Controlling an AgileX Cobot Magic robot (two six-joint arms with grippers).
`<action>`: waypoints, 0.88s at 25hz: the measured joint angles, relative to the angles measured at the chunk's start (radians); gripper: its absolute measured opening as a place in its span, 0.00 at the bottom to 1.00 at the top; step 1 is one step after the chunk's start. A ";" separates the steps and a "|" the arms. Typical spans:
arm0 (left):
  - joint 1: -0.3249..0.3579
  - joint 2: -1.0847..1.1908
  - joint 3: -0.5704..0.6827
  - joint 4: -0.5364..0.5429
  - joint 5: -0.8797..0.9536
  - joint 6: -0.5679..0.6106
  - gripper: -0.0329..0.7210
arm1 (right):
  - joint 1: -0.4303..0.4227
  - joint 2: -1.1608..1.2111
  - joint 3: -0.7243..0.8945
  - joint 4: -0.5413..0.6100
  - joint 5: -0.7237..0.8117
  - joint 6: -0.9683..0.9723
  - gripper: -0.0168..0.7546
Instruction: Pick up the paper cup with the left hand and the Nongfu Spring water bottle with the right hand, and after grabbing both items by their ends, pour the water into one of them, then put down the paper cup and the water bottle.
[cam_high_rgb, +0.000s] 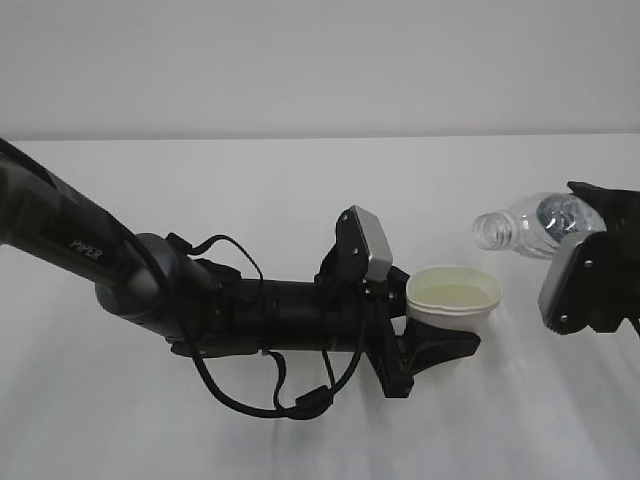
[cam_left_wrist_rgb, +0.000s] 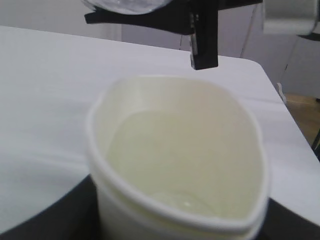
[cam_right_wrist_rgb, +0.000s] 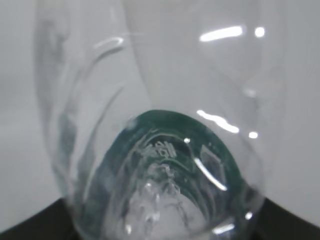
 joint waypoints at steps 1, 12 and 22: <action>0.000 0.000 0.000 -0.002 0.000 0.000 0.59 | 0.000 0.000 0.005 0.007 -0.010 0.021 0.53; 0.000 0.000 0.000 -0.028 -0.015 0.000 0.59 | 0.000 0.000 0.013 0.042 -0.087 0.209 0.53; 0.000 0.000 0.000 -0.070 -0.049 0.000 0.59 | 0.000 0.000 0.013 0.044 -0.089 0.443 0.53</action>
